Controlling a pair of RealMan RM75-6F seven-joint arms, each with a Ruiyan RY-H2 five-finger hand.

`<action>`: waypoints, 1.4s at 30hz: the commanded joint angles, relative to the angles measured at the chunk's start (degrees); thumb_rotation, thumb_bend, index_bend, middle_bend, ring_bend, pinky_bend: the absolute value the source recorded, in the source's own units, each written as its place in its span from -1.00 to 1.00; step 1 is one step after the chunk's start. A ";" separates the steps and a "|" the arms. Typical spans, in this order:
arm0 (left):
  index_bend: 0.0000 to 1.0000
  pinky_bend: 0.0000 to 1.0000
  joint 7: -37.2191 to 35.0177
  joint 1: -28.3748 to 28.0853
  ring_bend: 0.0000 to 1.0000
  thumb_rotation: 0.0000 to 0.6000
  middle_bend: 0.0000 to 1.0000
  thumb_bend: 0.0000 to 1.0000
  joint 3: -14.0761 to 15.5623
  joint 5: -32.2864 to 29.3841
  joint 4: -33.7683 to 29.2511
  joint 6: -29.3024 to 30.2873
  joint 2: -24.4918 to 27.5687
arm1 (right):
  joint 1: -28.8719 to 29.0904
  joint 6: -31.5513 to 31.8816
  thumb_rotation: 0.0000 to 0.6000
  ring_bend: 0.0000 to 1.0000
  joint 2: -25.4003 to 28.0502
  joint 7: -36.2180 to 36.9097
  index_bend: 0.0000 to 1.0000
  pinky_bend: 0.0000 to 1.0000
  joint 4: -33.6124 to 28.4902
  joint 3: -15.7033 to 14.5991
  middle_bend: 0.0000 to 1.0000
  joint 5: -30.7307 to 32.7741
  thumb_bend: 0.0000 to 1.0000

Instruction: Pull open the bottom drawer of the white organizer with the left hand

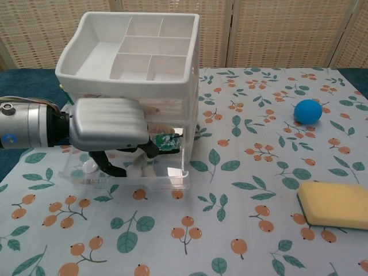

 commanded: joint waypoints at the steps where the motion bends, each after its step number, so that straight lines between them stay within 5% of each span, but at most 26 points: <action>1: 0.19 1.00 -0.05 0.05 1.00 1.00 1.00 -0.53 -0.14 -0.21 -0.41 0.21 0.39 | 0.02 -0.04 1.00 -1.00 -0.03 0.12 -1.00 -1.00 0.08 0.02 -0.80 0.02 -0.51; 26: 0.19 1.00 -0.31 4.57 1.00 1.00 1.00 -0.53 -2.69 -3.44 -7.54 7.53 8.03 | 0.16 0.36 1.00 -1.00 -0.23 0.85 -1.00 -1.00 0.68 0.11 -0.80 -0.72 -0.51; 42: 0.19 1.00 -0.41 15.31 1.00 1.00 1.00 -0.53 -3.22 -11.35 -9.29 14.50 16.36 | 0.69 0.60 1.00 -1.00 -0.23 1.24 -1.00 -1.00 0.79 0.09 -0.80 -2.02 -0.51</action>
